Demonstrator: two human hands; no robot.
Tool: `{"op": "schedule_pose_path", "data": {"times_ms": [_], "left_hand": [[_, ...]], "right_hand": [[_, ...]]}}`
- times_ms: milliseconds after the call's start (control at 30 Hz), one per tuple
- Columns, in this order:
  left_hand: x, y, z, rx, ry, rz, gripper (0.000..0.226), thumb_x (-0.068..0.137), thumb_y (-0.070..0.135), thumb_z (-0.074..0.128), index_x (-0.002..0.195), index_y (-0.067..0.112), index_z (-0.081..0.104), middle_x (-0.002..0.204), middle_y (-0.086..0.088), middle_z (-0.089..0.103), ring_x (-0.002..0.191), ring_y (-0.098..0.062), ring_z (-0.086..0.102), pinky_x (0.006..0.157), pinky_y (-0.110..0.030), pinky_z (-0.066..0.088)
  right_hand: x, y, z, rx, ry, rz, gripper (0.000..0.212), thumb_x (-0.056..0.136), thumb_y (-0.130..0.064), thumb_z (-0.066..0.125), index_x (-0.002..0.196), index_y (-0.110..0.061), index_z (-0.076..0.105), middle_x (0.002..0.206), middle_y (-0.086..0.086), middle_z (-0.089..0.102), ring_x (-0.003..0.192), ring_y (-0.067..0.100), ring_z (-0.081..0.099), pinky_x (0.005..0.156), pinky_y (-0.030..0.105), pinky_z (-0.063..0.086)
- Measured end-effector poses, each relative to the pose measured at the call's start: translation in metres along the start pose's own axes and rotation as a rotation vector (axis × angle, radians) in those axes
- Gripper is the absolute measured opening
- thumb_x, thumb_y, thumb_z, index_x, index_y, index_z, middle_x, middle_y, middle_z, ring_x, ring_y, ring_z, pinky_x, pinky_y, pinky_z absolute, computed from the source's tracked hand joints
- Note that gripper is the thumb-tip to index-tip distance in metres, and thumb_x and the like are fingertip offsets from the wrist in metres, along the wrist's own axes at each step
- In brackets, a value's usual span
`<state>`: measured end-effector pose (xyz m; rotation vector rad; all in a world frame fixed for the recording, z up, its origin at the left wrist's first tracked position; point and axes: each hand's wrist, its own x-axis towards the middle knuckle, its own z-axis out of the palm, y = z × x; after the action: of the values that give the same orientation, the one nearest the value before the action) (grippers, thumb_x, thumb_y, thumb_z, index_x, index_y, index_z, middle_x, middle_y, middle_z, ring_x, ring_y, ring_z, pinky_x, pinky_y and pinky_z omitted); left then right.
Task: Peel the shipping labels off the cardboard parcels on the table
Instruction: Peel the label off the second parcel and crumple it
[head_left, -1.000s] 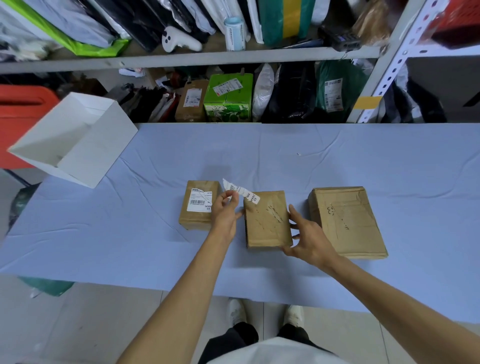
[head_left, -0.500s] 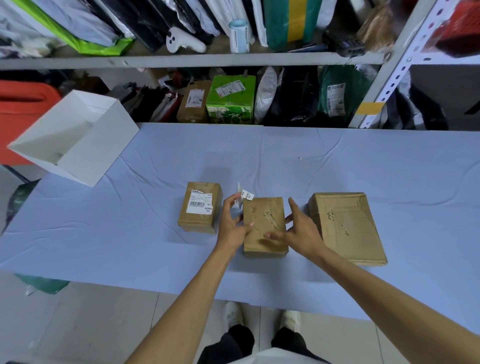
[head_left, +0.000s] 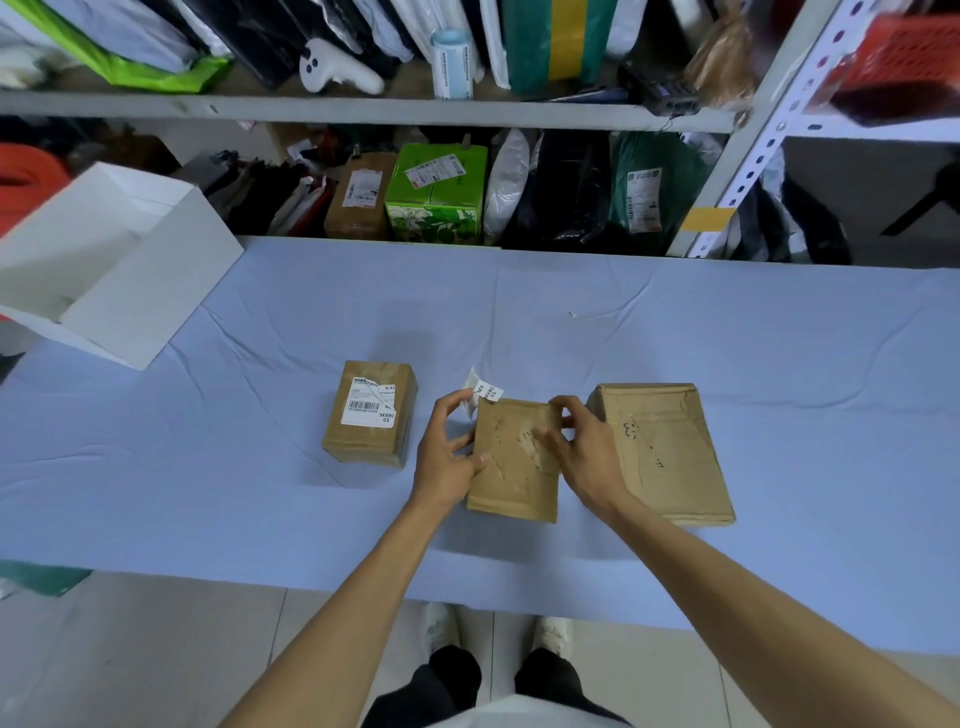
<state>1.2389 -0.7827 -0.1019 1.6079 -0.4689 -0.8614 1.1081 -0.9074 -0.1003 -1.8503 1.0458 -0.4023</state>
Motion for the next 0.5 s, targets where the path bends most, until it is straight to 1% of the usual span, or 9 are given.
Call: {"op": "schedule_pose_path", "data": {"times_ms": [67, 133, 200, 267, 300, 367, 433, 467, 500], "left_hand": [[0.000, 0.000, -0.002, 0.001, 0.000, 0.006, 0.082, 0.070, -0.024, 0.062, 0.132, 0.027, 0.046, 0.133, 0.020, 0.045, 0.100, -0.008, 0.065, 0.075, -0.020, 0.056], [-0.001, 0.000, -0.003, -0.007, -0.001, 0.006, 0.082, 0.069, -0.023, 0.063, 0.131, 0.028, 0.046, 0.133, 0.021, 0.045, 0.099, -0.006, 0.065, 0.078, -0.024, 0.057], [-0.001, 0.000, -0.002, -0.013, -0.001, 0.007, 0.083, 0.069, -0.024, 0.064, 0.129, 0.030, 0.047, 0.132, 0.023, 0.046, 0.095, -0.001, 0.066, 0.074, -0.021, 0.056], [-0.001, 0.000, -0.001, -0.003, -0.004, 0.005, 0.083, 0.068, -0.023, 0.065, 0.129, 0.031, 0.048, 0.131, 0.025, 0.046, 0.094, 0.001, 0.066, 0.071, -0.018, 0.055], [0.000, 0.000, -0.001, 0.004, -0.003, 0.003, 0.083, 0.068, -0.023, 0.066, 0.129, 0.031, 0.048, 0.130, 0.025, 0.046, 0.094, 0.000, 0.066, 0.071, -0.018, 0.055], [0.001, -0.001, -0.002, 0.013, 0.007, 0.007, 0.083, 0.069, -0.022, 0.067, 0.131, 0.029, 0.047, 0.130, 0.024, 0.046, 0.094, 0.001, 0.065, 0.072, -0.018, 0.055], [0.001, -0.003, -0.004, 0.014, 0.017, 0.008, 0.083, 0.069, -0.021, 0.068, 0.131, 0.029, 0.047, 0.129, 0.026, 0.045, 0.092, 0.002, 0.065, 0.072, -0.018, 0.056], [0.001, -0.004, -0.004, 0.013, 0.019, 0.004, 0.082, 0.069, -0.020, 0.069, 0.131, 0.030, 0.047, 0.128, 0.029, 0.045, 0.091, 0.001, 0.066, 0.072, -0.018, 0.056], [0.001, -0.004, -0.004, 0.010, 0.021, 0.001, 0.082, 0.070, -0.019, 0.070, 0.131, 0.031, 0.047, 0.128, 0.030, 0.045, 0.091, 0.001, 0.066, 0.071, -0.018, 0.056]], "right_hand": [[-0.002, -0.004, -0.001, -0.029, -0.024, 0.027, 0.042, 0.092, -0.032, 0.062, 0.130, -0.019, 0.049, 0.114, 0.004, 0.062, 0.106, 0.020, 0.062, 0.079, 0.027, 0.053], [-0.004, -0.007, -0.002, -0.130, -0.118, 0.053, 0.080, 0.079, -0.040, 0.075, 0.143, -0.019, 0.033, 0.126, 0.004, 0.056, 0.112, 0.021, 0.058, 0.090, 0.038, 0.052], [-0.007, -0.012, 0.000, -0.255, -0.232, 0.083, 0.123, 0.056, -0.046, 0.088, 0.150, -0.020, 0.012, 0.136, 0.003, 0.046, 0.120, 0.024, 0.051, 0.097, 0.041, 0.048], [-0.008, -0.013, 0.003, -0.326, -0.266, 0.093, 0.140, 0.045, -0.048, 0.092, 0.151, -0.020, 0.005, 0.141, 0.004, 0.040, 0.124, 0.027, 0.047, 0.098, 0.043, 0.046], [-0.007, -0.013, 0.003, -0.322, -0.252, 0.090, 0.138, 0.044, -0.047, 0.093, 0.149, -0.018, 0.008, 0.139, 0.005, 0.043, 0.121, 0.027, 0.049, 0.095, 0.042, 0.048], [-0.007, -0.011, 0.004, -0.259, -0.214, 0.060, 0.115, 0.052, -0.042, 0.092, 0.139, -0.018, 0.022, 0.121, 0.000, 0.052, 0.105, 0.021, 0.056, 0.084, 0.035, 0.051], [-0.006, -0.007, 0.004, -0.230, -0.175, 0.057, 0.076, 0.072, -0.033, 0.083, 0.127, -0.022, 0.031, 0.103, -0.007, 0.054, 0.086, 0.008, 0.058, 0.070, 0.022, 0.049], [-0.005, -0.005, 0.007, -0.214, -0.157, 0.050, 0.053, 0.083, -0.030, 0.073, 0.120, -0.026, 0.035, 0.096, -0.008, 0.057, 0.081, 0.006, 0.060, 0.067, 0.020, 0.049], [-0.004, -0.006, 0.009, -0.224, -0.129, 0.086, 0.027, 0.092, -0.031, 0.060, 0.111, -0.030, 0.041, 0.090, -0.008, 0.060, 0.079, 0.009, 0.061, 0.065, 0.023, 0.050]]}}
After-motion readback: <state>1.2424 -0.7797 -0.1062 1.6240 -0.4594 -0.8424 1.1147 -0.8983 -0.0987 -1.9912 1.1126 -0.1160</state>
